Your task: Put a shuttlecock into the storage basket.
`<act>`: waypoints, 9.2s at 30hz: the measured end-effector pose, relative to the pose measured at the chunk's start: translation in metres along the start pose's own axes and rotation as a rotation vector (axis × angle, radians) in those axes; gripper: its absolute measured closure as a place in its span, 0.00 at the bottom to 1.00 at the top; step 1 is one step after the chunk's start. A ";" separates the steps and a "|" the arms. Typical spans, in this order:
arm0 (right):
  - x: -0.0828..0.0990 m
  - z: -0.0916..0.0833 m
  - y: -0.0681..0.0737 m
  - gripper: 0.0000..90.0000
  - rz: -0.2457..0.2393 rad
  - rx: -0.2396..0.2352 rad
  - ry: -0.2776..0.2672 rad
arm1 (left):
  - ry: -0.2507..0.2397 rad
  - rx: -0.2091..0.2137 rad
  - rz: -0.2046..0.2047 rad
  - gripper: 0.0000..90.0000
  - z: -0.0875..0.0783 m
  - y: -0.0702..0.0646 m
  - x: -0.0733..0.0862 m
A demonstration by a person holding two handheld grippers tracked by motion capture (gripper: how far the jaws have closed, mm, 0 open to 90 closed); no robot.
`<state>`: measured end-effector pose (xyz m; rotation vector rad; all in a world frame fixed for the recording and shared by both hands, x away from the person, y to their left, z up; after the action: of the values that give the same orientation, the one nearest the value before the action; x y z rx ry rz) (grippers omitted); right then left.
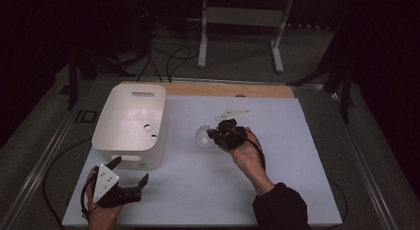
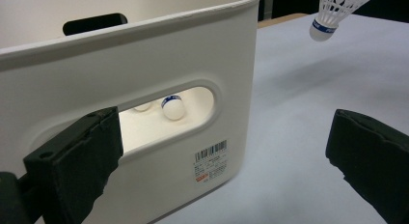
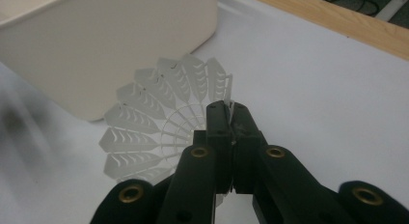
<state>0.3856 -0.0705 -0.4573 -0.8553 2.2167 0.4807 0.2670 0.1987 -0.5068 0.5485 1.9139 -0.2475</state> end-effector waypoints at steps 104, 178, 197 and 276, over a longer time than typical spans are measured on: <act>-0.078 -0.010 -0.003 0.99 0.041 0.021 -0.156 | 0.000 0.000 -0.002 0.00 0.001 0.000 0.000; -0.122 0.002 -0.003 0.99 0.033 0.026 -0.245 | 0.002 0.001 -0.001 0.00 0.000 0.001 0.000; -0.134 0.004 0.007 0.99 0.009 0.017 -0.256 | 0.002 0.001 -0.001 0.00 0.000 0.001 0.000; -0.154 0.021 0.060 0.99 -0.057 -0.102 -0.281 | 0.005 0.008 0.004 0.00 0.002 0.000 0.000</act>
<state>0.4363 0.0506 -0.3551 -0.8456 1.9194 0.6491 0.2689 0.1975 -0.5076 0.5590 1.9169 -0.2513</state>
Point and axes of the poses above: each handheld gripper's, and its own axes: z roughly forward along the jaws, x roughly out of its underside, y roughly to its left, the point moved 7 cm from there along z, roughly forward along the jaws, and after that the axes turned 4 degrees about y, right-handed, at the moved point
